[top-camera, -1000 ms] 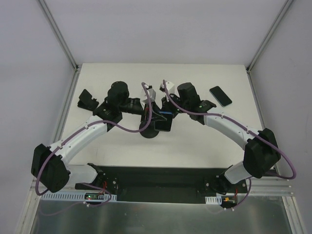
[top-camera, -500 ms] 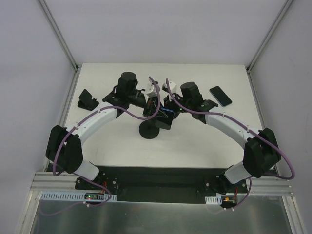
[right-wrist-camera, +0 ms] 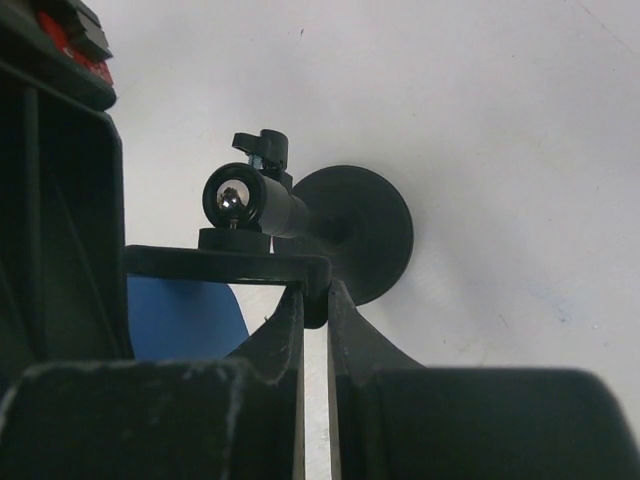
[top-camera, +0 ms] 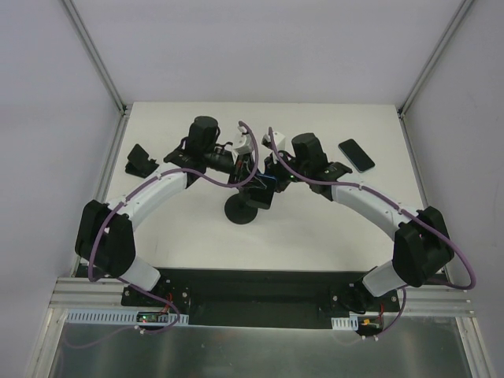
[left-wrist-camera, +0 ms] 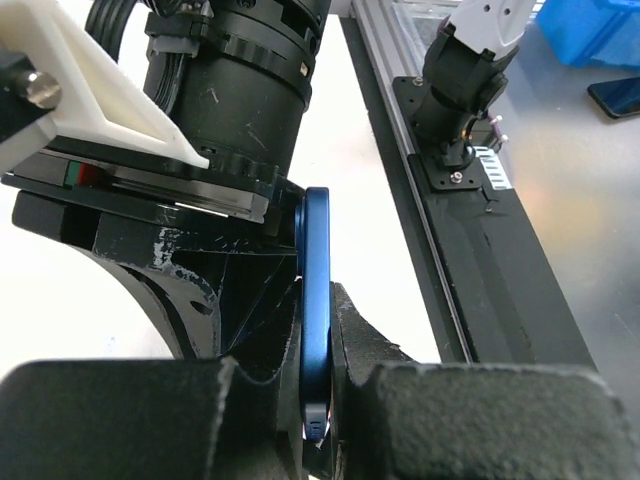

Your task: Place the phone on the phone stand

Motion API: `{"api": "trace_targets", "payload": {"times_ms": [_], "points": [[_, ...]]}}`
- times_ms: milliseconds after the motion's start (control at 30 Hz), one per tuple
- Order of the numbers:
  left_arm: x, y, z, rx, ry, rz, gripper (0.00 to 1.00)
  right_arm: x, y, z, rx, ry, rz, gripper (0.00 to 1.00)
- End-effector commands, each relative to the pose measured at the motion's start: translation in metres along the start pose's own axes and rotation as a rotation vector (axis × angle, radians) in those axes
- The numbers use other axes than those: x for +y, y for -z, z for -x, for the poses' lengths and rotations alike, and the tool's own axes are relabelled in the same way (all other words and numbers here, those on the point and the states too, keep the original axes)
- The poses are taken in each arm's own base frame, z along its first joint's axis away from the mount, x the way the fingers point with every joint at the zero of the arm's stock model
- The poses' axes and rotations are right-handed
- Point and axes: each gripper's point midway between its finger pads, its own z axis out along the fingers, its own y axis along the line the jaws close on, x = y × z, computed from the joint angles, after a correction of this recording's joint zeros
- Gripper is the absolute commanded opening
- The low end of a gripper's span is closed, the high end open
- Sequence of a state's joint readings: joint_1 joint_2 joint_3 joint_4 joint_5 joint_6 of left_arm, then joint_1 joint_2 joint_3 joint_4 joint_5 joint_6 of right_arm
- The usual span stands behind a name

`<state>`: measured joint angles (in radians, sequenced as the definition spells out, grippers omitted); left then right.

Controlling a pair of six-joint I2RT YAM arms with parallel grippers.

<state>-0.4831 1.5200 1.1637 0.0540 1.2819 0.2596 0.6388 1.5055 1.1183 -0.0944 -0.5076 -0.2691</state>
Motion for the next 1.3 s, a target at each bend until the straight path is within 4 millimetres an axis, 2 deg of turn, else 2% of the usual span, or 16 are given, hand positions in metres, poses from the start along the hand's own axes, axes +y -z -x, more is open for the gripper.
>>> {"api": "trace_targets", "payload": {"times_ms": [0, 133, 167, 333, 367, 400, 467, 500, 800, 833, 867, 900, 967, 1100, 1167, 1267], "points": [[0.000, 0.012, 0.017, 0.004, -0.091, 0.105, 0.00, 0.003, 0.009, 0.029, -0.104, 0.033, -0.014, 0.01], [0.036, 0.033, -0.001, 0.075, -0.029, 0.505, 0.00, -0.016, 0.018, 0.046, -0.211, -0.061, -0.166, 0.01], [0.051, 0.048, 0.002, 0.101, -0.063, 0.721, 0.00, -0.034, 0.023, 0.058, -0.299, -0.165, -0.283, 0.01], [0.075, 0.113, -0.013, -0.010, 0.045, 1.333, 0.00, -0.040, 0.047, 0.047, -0.508, -0.421, -0.636, 0.01], [0.076, 0.115, -0.014, -0.032, 0.044, 1.362, 0.00, -0.044, 0.057, 0.049, -0.567, -0.437, -0.738, 0.01], [0.076, 0.114, -0.016, -0.033, 0.027, 1.399, 0.00, -0.016, 0.048, 0.049, -0.572, -0.437, -0.709, 0.00], [0.081, 0.107, -0.020, -0.046, -0.005, 1.412, 0.00, 0.000, 0.048, 0.057, -0.621, -0.420, -0.767, 0.01], [0.082, 0.107, -0.020, -0.055, -0.010, 1.436, 0.00, 0.023, 0.042, 0.057, -0.625, -0.406, -0.746, 0.00], [0.085, 0.102, -0.018, -0.217, -0.088, 1.426, 0.00, 0.080, 0.045, 0.065, -0.740, -0.415, -0.672, 0.02], [0.086, 0.101, -0.022, -0.205, -0.088, 1.422, 0.00, 0.082, 0.046, 0.066, -0.736, -0.405, -0.657, 0.13], [0.085, 0.098, -0.023, -0.197, -0.091, 1.403, 0.00, 0.084, 0.050, 0.071, -0.754, -0.381, -0.638, 0.37], [0.083, 0.096, -0.023, -0.195, -0.087, 1.388, 0.00, 0.079, 0.051, 0.062, -0.749, -0.348, -0.648, 0.45], [0.075, 0.094, -0.024, -0.202, -0.094, 1.349, 0.00, 0.081, 0.069, 0.078, -0.807, -0.288, -0.602, 0.60], [0.064, 0.100, -0.029, -0.172, -0.069, 1.345, 0.00, 0.042, 0.101, 0.080, -0.844, -0.212, -0.648, 0.63], [0.054, 0.105, -0.028, -0.165, -0.063, 1.345, 0.00, 0.030, 0.095, 0.075, -0.815, -0.158, -0.602, 0.63], [0.042, 0.119, -0.027, -0.159, -0.048, 1.370, 0.00, -0.017, 0.101, 0.066, -0.778, -0.205, -0.623, 0.63]]}}
